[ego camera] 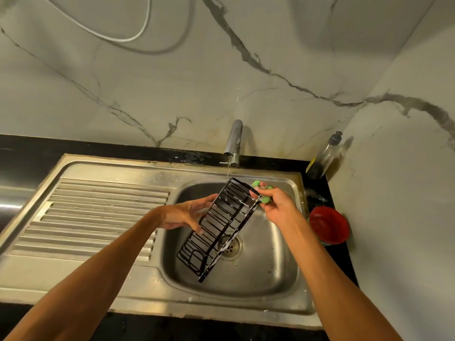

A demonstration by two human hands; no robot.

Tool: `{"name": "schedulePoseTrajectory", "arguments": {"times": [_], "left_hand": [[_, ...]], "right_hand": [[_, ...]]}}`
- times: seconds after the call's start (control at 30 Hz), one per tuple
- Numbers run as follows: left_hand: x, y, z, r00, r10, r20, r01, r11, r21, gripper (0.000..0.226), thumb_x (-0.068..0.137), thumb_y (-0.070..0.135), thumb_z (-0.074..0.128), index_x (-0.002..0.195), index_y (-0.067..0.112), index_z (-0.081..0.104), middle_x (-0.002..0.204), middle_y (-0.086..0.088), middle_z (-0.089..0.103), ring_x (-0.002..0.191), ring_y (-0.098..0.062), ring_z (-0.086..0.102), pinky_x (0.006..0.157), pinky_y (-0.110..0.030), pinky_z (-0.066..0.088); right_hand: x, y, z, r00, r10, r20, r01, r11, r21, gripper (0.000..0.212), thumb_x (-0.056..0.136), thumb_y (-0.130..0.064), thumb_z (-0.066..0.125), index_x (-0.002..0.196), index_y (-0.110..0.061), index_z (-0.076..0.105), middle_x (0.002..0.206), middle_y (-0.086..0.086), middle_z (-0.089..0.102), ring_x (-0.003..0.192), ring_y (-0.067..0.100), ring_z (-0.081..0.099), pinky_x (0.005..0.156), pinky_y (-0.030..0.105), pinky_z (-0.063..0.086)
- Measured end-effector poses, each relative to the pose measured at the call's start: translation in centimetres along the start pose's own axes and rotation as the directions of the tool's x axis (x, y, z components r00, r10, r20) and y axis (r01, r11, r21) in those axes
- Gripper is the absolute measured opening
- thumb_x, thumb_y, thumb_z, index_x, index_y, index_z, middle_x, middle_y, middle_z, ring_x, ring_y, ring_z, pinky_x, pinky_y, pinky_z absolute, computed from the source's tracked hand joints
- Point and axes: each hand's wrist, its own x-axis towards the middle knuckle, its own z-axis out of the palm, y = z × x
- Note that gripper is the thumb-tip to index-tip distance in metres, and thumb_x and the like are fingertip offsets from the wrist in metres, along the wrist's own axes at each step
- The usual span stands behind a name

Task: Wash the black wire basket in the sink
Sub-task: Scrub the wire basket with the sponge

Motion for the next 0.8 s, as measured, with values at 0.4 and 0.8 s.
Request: {"name": "schedulePoseTrajectory", "arguments": {"times": [0.4, 0.8], "left_hand": [[-1.1, 1.7, 4.6, 0.911, 0.176, -0.373, -0.115, 0.977, 0.179, 0.11, 0.077, 0.009, 0.082, 0.16, 0.038, 0.016, 0.154, 0.013, 0.037, 0.145, -0.013, 0.033, 0.116, -0.036, 0.026], [1.1, -0.8, 6.6, 0.535, 0.504, -0.678, -0.174, 0.851, 0.495, 0.101, 0.051, 0.036, 0.091, 0.141, 0.018, 0.048, 0.129, 0.008, 0.061, 0.118, -0.004, 0.057, 0.107, -0.024, 0.045]], "right_hand": [[-1.3, 2.9, 3.2, 0.985, -0.151, -0.077, 0.151, 0.988, -0.008, 0.032, 0.074, 0.027, 0.061, 0.08, -0.004, 0.066, 0.088, 0.017, 0.073, 0.071, 0.026, 0.073, 0.059, 0.032, 0.061], [-1.8, 3.5, 2.1, 0.903, -0.427, 0.034, 0.4, 0.811, -0.427, 0.025, 0.078, 0.011, 0.071, 0.08, -0.014, 0.071, 0.091, 0.004, 0.074, 0.086, 0.024, 0.074, 0.066, 0.036, 0.063]]}}
